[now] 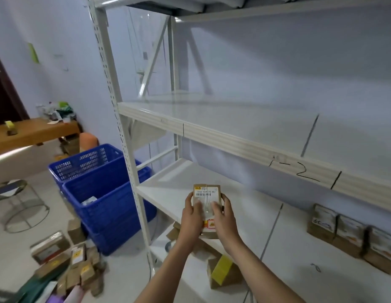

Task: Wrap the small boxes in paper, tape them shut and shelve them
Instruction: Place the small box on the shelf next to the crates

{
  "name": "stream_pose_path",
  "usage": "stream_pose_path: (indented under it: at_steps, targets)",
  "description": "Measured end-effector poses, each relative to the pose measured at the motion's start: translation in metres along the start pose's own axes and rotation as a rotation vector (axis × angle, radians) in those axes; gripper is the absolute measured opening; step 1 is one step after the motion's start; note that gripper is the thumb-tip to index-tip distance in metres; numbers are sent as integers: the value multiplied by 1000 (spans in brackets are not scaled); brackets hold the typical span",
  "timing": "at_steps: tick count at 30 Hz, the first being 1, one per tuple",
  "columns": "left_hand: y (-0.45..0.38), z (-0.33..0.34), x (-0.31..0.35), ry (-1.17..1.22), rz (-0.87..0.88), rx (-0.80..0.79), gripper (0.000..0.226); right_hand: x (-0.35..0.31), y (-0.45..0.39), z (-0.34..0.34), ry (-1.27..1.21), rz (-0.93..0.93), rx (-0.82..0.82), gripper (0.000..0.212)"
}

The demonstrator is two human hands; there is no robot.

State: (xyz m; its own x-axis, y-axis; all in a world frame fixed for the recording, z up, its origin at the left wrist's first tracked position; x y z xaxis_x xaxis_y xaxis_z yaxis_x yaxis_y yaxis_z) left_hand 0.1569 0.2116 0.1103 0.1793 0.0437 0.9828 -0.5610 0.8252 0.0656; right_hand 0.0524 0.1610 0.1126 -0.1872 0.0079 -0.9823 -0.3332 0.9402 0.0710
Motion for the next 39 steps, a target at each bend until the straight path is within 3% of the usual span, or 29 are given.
stream_pose_path:
  at_steps: [13,27,39]
  targets:
    - [-130,-67,-13,-35,-108,-6,45,8,-124,96,31,32,-34,38]
    - [-285,-129,-33,-176,-242,-65,34,43,-267,169,41,174,1,23]
    - [-381,-170,-51,-307,-281,-283,30,45,-306,217,325,350,121,29]
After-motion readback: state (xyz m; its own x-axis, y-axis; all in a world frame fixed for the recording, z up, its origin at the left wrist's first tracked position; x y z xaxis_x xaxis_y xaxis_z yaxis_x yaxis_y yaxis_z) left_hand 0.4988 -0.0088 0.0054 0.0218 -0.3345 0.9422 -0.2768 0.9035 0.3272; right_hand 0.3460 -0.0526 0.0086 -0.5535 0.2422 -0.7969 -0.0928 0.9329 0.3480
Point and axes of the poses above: each hand's wrist, its own y-axis away from the middle knuckle, its own z-axis out of the palm, x = y × z, the point moved 5 cm from there along -y, towards the middle knuckle, and after that the axes turned 7 degrees about y, right-handed, at the moved point
